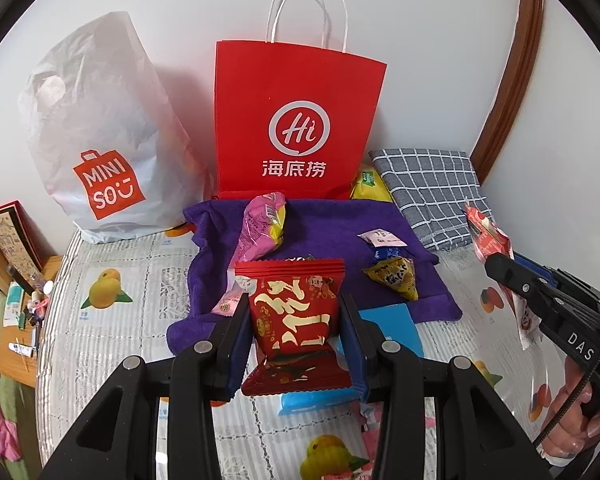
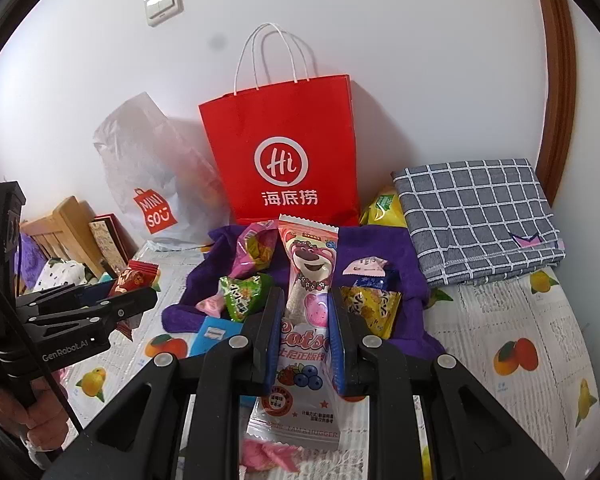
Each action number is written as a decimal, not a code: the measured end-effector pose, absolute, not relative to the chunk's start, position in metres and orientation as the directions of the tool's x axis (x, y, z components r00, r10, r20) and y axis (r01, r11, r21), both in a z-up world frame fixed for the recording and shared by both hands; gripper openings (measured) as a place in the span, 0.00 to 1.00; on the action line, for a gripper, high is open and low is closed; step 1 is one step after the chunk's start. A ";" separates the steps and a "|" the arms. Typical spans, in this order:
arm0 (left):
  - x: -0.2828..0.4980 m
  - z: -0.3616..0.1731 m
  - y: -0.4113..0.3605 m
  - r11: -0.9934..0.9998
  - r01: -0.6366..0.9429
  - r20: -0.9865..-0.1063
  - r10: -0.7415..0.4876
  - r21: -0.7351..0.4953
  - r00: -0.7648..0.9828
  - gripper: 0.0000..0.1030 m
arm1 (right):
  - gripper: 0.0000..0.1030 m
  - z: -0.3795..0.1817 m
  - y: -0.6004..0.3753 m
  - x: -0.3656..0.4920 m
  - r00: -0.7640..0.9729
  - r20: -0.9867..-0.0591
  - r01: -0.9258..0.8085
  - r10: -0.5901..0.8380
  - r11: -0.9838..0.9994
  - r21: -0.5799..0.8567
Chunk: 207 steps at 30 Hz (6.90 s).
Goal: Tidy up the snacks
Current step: 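Lower the bear packet and red packet over the purple towel, then open both grippers to drop the bear packet and red packet onto the towel, then grasp the large pink chip bag with the right gripper while the left moves to the lychee packet, then grasp the pink-white lychee packet with the left gripper while the right lifts the chip bag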
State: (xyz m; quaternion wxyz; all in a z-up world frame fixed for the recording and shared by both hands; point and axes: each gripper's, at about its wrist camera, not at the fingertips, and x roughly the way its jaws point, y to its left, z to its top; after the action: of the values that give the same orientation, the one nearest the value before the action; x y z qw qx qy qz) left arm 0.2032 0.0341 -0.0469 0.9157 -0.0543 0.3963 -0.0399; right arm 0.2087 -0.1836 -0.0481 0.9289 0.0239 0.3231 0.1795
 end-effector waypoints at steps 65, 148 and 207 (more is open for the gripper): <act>0.331 -0.118 0.054 0.992 -0.019 -0.798 -0.090 -0.126 0.596 0.38 | 0.21 -0.128 -0.172 0.371 0.612 -0.742 -0.320 0.274 0.944 0.084; 0.149 -0.106 0.075 0.980 0.062 -0.804 -0.192 -0.190 0.563 0.65 | 0.46 -0.125 -0.157 0.143 0.595 -0.764 -0.209 0.250 0.966 0.153; 0.081 -0.179 0.015 0.953 0.096 -0.856 -0.299 -0.286 0.422 0.76 | 0.40 -0.163 -0.244 0.108 0.670 -0.714 -0.153 0.203 0.979 0.135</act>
State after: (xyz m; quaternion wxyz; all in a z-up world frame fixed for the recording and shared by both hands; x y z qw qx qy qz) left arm 0.0814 0.0148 -0.1790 0.8375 -0.0965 0.5247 -0.1181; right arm 0.1085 -0.2443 -0.1626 0.9133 0.0318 0.3941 0.0974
